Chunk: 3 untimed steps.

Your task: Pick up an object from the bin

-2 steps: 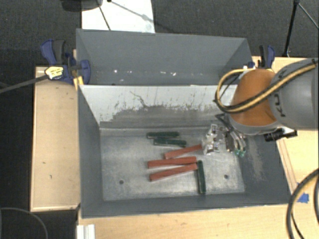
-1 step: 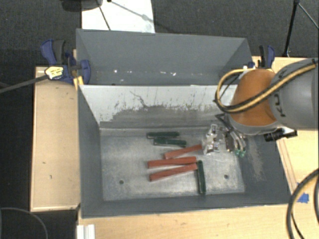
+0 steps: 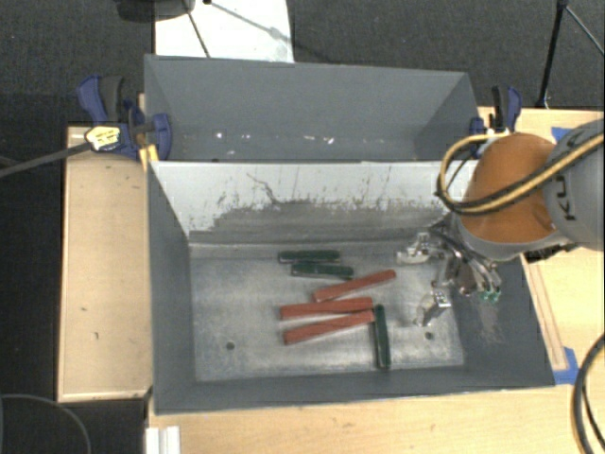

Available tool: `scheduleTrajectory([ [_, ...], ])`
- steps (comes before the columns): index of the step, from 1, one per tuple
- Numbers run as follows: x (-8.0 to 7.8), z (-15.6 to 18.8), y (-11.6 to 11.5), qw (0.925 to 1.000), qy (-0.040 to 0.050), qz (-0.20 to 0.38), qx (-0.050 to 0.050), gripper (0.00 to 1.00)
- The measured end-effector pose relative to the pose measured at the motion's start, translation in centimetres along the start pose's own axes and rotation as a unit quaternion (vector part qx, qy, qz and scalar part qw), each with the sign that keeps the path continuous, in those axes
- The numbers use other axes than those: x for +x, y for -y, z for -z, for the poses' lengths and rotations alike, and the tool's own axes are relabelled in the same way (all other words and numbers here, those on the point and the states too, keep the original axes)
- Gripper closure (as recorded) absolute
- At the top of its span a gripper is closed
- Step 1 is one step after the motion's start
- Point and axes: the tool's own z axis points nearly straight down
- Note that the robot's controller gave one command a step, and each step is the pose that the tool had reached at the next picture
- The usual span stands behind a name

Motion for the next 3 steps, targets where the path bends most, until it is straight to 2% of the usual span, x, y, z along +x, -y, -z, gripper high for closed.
scheduleTrajectory([
  [1, 0.0, 0.0, -0.1, 1.0000, -0.0003, 0.001, 0.000, 0.00],
  [2, -4.1, -1.7, -4.2, 1.0000, 0.0040, 0.001, -0.001, 1.00],
  [3, -4.1, -1.7, -4.2, 1.0000, 0.0040, 0.002, -0.001, 1.00],
])
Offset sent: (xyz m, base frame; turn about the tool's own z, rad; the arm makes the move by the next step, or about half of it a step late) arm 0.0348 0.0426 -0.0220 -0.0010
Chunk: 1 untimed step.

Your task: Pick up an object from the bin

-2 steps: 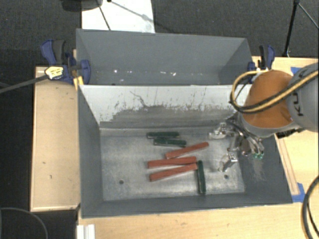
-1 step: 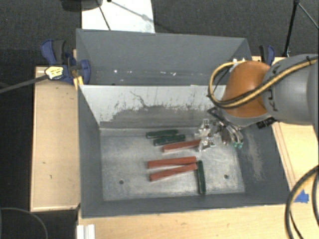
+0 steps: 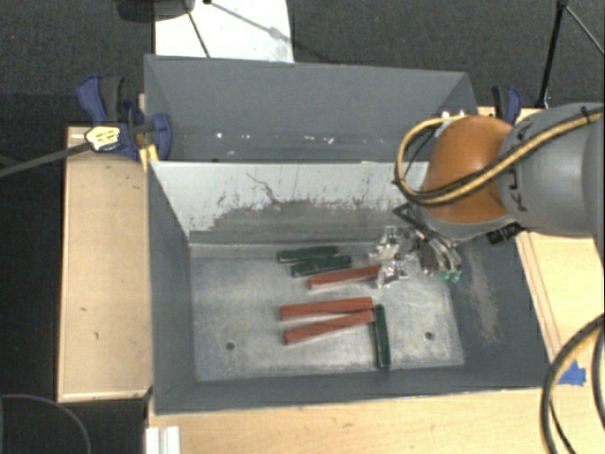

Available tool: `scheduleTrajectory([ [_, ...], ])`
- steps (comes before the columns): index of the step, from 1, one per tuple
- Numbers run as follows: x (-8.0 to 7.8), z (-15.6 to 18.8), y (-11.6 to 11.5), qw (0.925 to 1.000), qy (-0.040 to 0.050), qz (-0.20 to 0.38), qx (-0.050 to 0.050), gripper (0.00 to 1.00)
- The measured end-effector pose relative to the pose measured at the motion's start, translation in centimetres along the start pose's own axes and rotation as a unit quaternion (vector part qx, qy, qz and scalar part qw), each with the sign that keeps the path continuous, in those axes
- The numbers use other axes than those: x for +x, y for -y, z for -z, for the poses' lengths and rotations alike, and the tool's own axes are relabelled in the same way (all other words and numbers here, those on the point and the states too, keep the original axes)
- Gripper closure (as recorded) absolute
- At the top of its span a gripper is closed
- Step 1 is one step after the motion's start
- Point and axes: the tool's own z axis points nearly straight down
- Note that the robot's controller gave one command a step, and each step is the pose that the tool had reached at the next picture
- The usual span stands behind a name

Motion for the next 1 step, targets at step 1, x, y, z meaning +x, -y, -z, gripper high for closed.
scheduleTrajectory([
  [1, 6.66, 20.91, -1.23, 0.9919, -0.0072, 0.127, -0.001, 1.00],
])
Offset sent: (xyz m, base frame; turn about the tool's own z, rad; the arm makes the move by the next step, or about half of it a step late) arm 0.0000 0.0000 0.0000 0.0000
